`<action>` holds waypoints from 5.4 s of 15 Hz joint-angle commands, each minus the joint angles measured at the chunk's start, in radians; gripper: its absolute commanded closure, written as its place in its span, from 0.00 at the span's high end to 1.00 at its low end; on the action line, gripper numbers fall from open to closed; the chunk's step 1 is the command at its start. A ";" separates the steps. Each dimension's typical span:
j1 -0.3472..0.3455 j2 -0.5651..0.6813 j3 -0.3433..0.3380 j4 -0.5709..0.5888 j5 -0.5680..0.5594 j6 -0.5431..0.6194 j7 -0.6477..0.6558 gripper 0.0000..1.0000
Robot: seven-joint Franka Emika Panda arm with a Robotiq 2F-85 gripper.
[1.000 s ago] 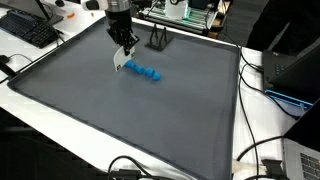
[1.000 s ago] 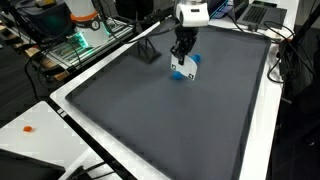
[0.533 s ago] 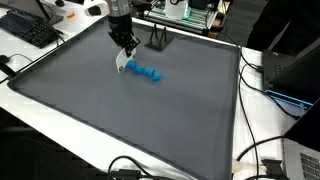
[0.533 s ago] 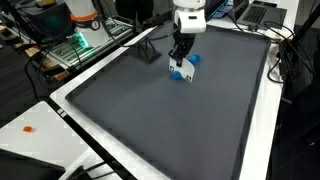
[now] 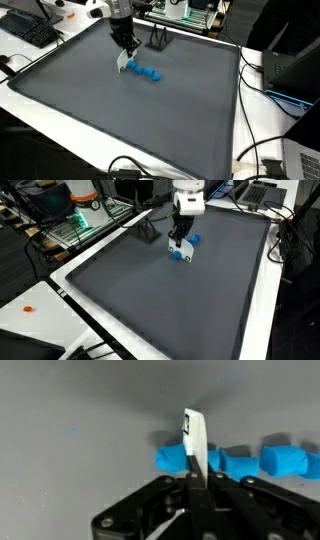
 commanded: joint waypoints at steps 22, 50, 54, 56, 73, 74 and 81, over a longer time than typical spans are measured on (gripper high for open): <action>0.022 -0.290 0.008 -0.188 0.098 -0.226 0.498 0.01; -0.016 -0.510 0.130 -0.633 0.279 0.198 1.281 0.01; -0.012 -0.474 0.125 -0.635 0.305 0.273 1.282 0.01; -0.011 -0.452 0.122 -0.634 0.309 0.295 1.289 0.01; -0.008 -0.430 0.104 -0.639 0.378 0.345 1.306 0.01; -0.006 -0.426 0.104 -0.639 0.380 0.345 1.301 0.01; 0.002 -0.402 0.106 -0.641 0.386 0.350 1.284 0.01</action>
